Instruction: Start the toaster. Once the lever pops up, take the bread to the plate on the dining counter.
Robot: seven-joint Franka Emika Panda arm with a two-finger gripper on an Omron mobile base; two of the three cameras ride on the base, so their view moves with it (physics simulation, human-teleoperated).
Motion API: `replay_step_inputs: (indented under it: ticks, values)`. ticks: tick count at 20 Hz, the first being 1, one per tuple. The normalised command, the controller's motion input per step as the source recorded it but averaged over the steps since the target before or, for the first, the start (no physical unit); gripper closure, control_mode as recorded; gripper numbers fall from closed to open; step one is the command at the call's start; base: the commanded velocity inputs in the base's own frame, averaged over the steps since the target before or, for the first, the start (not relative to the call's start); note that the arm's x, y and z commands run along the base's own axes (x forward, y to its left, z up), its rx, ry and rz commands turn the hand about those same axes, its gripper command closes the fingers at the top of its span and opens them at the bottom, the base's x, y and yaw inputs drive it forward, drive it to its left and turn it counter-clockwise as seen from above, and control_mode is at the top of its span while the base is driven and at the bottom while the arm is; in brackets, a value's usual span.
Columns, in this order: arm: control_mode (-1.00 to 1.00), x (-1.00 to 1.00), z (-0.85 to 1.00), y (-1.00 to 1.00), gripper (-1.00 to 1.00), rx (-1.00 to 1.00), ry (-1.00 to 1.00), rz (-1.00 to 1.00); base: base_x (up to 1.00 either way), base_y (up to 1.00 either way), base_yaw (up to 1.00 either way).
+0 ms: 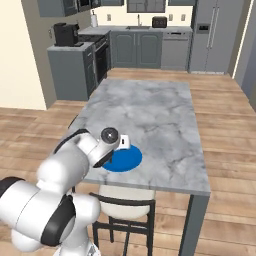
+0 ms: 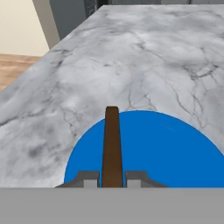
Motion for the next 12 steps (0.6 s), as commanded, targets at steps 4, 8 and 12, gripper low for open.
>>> replay_step_inputs:
  ticks: [4, 8, 12]
  values:
    - [-1.00, 0.22, 0.00, 0.00, 1.00, 0.00, 0.00, 0.00, 0.00, 0.00, 0.00]
    - [-1.00, 0.11, -0.09, 0.00, 1.00, 0.00, 0.00, 0.00, 0.00, 0.00, 0.00]
    - [-1.00, 0.13, -0.09, 0.00, 1.00, 0.00, 0.00, 0.00, 0.00, 0.00, 0.00]
